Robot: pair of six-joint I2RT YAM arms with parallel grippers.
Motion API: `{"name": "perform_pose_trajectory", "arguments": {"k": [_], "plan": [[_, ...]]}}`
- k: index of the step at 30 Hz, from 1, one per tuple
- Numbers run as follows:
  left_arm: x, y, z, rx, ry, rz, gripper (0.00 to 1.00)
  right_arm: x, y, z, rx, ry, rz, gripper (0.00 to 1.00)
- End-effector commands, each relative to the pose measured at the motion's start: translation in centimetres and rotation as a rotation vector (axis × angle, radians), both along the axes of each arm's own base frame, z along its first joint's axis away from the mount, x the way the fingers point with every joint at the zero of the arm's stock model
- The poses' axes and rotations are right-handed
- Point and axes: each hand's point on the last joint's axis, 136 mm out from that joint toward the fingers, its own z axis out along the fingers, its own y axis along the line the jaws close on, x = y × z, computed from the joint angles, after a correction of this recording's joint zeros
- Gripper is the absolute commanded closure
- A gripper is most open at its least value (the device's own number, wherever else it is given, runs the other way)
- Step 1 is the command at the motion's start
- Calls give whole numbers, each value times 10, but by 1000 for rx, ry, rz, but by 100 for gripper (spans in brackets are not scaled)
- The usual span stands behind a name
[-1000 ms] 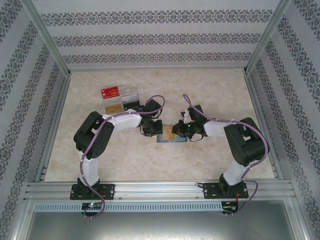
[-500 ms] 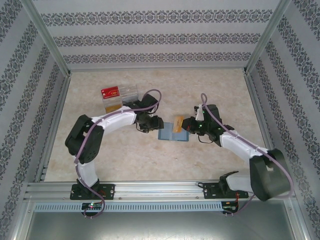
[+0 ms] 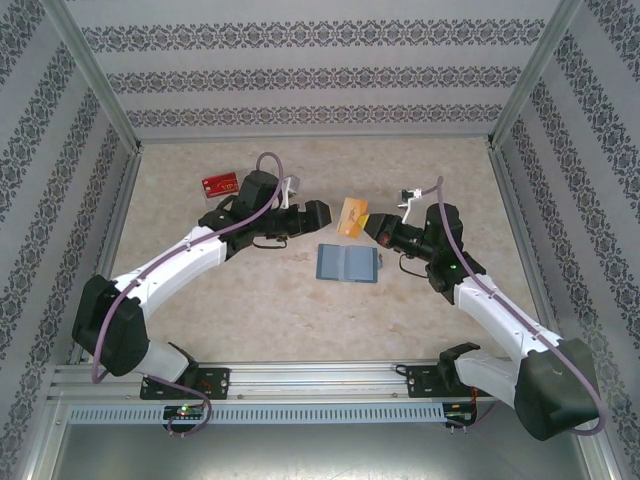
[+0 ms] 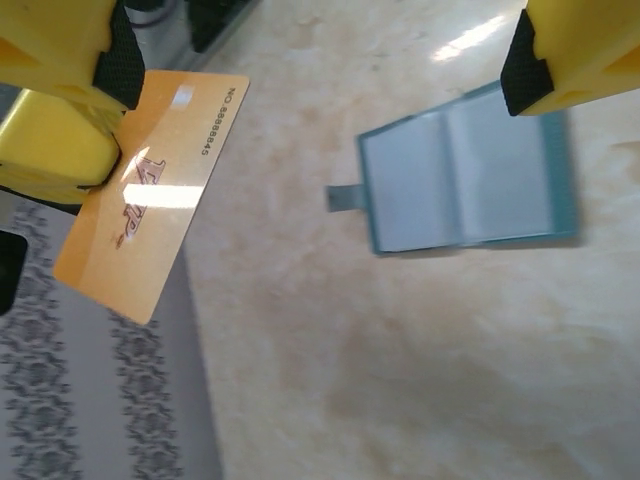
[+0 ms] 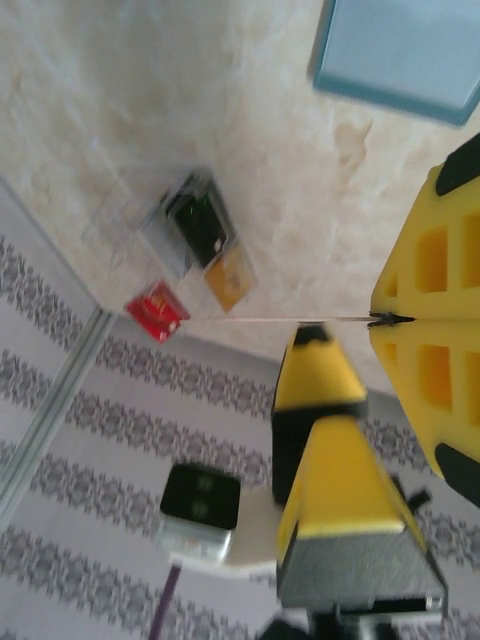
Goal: Take the credit cards out of the card holder
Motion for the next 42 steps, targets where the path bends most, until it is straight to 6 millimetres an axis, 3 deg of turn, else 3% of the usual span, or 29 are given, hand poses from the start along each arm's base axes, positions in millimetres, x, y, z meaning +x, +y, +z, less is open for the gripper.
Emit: {"name": "perform_pose_trajectory", "arguments": {"k": [1,6,9,18,22,25,26,28,32,36,38,42], "plan": [[-2,-27,56,-251,-105,-109,6,-2,8,32,131,-48,55,100],[-1,-34,75,-350,-135,-133,9,-5,13,41,182,-39,91,100],[-1,-39,80,-390,-130,-155,17,-7,14,45,198,-36,103,100],[0,-46,81,-431,-119,-186,60,-10,16,45,209,-20,128,100],[1,-44,79,-415,-124,-191,83,-10,16,39,199,-4,125,100],[1,-41,76,-388,-127,-191,94,-8,15,32,177,14,118,100],[2,-39,73,-369,-125,-185,97,-7,14,27,162,26,111,97],[3,-31,68,-317,-139,-169,100,-5,12,15,117,61,90,79],[10,1,53,-100,-200,-98,100,-2,-1,-16,-15,122,13,33],[15,53,40,236,-240,-14,100,-2,-15,-39,-144,164,-36,11],[17,75,46,391,-268,-10,100,-2,-21,-43,-177,156,-51,3],[23,104,60,556,-355,-48,100,0,-34,-48,-231,128,-97,2]]}}
